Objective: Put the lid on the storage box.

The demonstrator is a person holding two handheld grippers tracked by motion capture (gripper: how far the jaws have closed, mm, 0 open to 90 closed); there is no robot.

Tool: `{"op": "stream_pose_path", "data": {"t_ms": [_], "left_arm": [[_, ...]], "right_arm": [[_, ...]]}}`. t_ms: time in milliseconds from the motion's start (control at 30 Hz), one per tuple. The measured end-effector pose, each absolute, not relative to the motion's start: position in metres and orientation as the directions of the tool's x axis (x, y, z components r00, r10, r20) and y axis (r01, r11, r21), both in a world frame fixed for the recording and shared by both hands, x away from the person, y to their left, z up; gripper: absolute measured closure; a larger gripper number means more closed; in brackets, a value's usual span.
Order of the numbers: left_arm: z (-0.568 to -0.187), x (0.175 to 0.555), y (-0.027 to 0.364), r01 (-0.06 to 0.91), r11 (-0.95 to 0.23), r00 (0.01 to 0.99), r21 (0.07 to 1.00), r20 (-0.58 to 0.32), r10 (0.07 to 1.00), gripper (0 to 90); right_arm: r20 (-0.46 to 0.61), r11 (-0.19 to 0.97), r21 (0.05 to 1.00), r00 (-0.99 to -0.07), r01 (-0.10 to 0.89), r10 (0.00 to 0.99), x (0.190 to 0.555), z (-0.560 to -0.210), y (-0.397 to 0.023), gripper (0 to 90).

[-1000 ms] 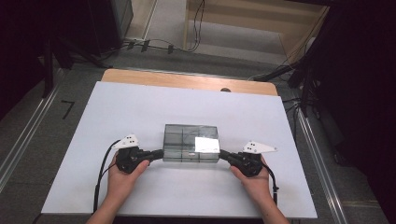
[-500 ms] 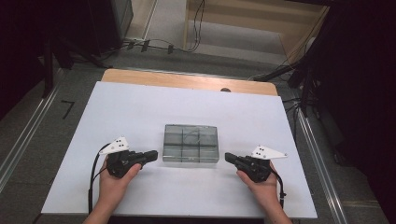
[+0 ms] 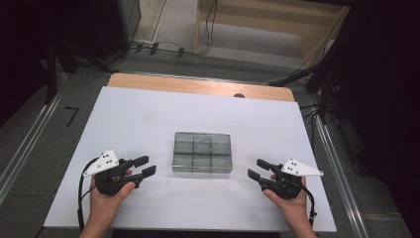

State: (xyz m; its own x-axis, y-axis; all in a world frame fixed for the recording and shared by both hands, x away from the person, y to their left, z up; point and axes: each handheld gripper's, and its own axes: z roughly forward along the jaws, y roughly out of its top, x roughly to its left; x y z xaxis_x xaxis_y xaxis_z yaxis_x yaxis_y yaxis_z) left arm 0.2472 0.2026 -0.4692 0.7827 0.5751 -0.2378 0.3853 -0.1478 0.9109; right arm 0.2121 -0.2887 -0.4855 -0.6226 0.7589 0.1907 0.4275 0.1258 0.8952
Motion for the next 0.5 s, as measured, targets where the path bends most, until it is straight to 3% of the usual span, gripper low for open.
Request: {"op": "stream_pose_path", "data": {"t_ms": [500], "left_arm": [[-0.468,0.247,0.227,0.375,-0.131,0.755,0.917,-0.221,0.617,28.2]], "right_arm": [[0.18,0.095,0.905,-0.576,0.414,0.798,0.206,-0.48,-0.313,19.3]]}}
